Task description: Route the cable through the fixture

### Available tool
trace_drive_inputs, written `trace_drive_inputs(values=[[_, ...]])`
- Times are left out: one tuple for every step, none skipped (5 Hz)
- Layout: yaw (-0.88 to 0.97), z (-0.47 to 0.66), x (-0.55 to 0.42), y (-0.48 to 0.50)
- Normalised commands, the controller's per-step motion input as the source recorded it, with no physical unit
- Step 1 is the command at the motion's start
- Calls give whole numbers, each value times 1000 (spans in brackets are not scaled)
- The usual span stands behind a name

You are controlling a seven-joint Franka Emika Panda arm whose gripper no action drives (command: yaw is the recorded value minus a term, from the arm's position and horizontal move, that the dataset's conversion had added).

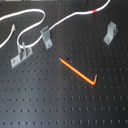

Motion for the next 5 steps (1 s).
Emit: trace_drive_inputs(values=[[0, 0, 5, 16], [26, 108, 58, -20], [874, 194, -148, 43], [981, 198, -42, 16], [987, 197, -23, 13]])
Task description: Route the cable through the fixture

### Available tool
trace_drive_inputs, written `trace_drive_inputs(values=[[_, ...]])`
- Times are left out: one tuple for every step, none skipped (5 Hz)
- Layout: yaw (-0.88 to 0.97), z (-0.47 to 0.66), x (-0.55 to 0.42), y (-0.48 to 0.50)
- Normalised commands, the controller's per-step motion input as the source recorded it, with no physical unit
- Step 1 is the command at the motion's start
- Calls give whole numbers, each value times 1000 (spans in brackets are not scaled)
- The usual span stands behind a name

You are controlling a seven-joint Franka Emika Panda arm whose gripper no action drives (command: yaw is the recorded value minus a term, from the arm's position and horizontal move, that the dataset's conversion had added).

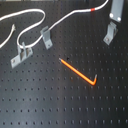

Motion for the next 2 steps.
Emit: trace_drive_inputs(values=[[964, 138, -59, 39], [269, 230, -147, 382]])
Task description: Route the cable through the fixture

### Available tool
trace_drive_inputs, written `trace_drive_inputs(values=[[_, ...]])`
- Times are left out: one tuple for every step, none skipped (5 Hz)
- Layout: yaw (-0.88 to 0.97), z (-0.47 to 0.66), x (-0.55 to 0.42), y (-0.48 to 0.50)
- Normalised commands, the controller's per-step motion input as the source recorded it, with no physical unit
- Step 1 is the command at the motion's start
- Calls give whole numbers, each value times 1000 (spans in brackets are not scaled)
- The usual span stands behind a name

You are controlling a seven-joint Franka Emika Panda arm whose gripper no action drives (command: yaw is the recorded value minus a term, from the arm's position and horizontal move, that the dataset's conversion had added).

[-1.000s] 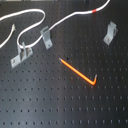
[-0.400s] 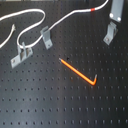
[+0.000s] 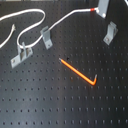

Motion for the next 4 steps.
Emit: trace_drive_inputs(values=[[240, 177, -132, 363], [0, 50, -16, 17], [0, 486, -248, 273], [0, 227, -133, 146]])
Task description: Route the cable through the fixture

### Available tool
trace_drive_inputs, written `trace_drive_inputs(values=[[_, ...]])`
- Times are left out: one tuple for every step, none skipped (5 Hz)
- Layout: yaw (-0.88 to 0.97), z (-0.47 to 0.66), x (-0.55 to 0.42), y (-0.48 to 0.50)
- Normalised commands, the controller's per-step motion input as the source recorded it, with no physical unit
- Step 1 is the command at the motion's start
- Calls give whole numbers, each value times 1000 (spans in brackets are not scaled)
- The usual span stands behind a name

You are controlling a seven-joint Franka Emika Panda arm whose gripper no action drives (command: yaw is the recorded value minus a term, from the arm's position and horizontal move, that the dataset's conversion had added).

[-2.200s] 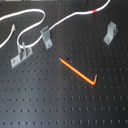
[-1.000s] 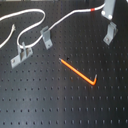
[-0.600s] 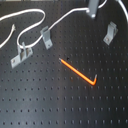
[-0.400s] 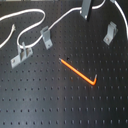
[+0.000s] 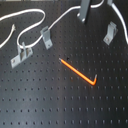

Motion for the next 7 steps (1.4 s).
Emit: trace_drive_inputs(values=[[0, 63, 120, 182], [0, 393, 207, 205], [-26, 419, 343, 244], [0, 16, 0, 0], [-180, 499, -34, 42], [0, 0, -20, 20], [0, 102, 55, 125]])
